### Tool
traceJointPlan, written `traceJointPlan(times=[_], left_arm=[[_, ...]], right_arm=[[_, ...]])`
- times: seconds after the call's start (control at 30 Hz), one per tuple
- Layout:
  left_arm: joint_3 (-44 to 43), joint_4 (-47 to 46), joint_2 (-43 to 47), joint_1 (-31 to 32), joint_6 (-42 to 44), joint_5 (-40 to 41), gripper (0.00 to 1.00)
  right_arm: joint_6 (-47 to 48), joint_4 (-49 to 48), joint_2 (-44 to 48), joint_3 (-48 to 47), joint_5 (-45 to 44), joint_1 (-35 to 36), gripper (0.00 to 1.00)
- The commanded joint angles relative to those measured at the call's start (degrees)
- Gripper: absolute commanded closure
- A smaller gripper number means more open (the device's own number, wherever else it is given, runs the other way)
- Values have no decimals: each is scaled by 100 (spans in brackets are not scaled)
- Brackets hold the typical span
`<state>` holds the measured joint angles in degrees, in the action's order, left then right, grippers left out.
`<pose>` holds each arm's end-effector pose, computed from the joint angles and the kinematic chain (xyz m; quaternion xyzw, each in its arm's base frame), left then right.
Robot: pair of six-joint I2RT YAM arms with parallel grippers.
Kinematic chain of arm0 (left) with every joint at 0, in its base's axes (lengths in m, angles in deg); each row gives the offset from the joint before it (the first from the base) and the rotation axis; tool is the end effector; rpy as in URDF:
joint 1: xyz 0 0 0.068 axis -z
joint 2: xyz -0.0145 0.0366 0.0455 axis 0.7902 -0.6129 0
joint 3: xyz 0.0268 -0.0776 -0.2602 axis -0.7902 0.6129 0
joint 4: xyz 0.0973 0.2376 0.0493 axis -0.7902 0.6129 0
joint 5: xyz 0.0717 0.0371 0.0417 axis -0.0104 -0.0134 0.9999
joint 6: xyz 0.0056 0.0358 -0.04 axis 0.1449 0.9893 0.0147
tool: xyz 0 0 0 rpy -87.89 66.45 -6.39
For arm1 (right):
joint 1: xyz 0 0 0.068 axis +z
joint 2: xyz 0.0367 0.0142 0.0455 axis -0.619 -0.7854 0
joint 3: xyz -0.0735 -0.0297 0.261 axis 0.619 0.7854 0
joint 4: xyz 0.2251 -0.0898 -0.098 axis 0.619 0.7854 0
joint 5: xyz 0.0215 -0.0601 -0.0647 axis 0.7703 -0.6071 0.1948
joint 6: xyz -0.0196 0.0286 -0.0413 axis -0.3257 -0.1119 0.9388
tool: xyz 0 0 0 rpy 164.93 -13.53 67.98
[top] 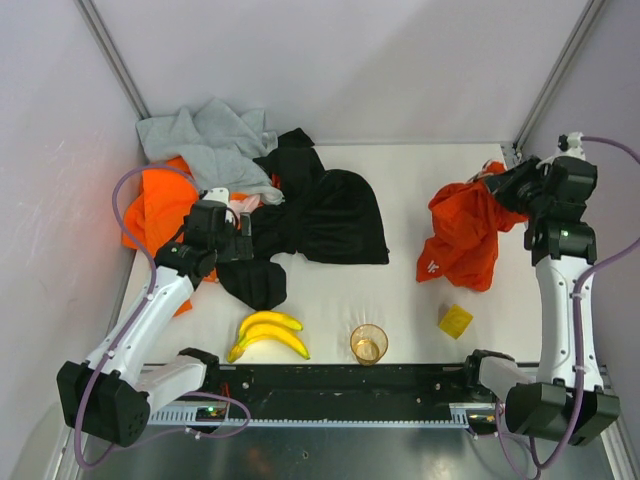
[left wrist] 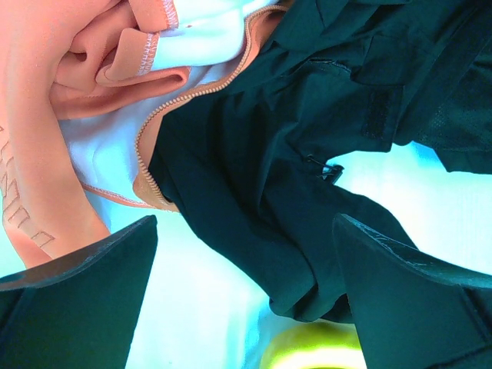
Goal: Pick out a specific cloth from the pile
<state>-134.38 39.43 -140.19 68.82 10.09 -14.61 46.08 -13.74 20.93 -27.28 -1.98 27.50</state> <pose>0.2102 -0.0532 0.2904 -0.0211 0.9148 0.0168 0.4030 0.2195 -0.0324 0.4198 0.2128 0.7711 0.2069 0.5634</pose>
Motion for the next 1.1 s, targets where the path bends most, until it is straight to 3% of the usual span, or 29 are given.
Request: traceJointPlan(times=[0.0, 0.47, 0.77, 1.07], left_arm=[[26, -179, 108, 25, 115, 32, 0], [27, -193, 84, 25, 119, 5, 0], [37, -186, 75, 26, 126, -18, 0], [40, -186, 67, 26, 121, -2, 0]], right_arm=[[131, -366, -159, 413, 229, -114, 100], [161, -1106, -1441, 2304, 960, -389, 100], [329, -1501, -2731, 2690, 1535, -478, 100], [425, -1637, -2523, 2854, 1557, -490, 99]])
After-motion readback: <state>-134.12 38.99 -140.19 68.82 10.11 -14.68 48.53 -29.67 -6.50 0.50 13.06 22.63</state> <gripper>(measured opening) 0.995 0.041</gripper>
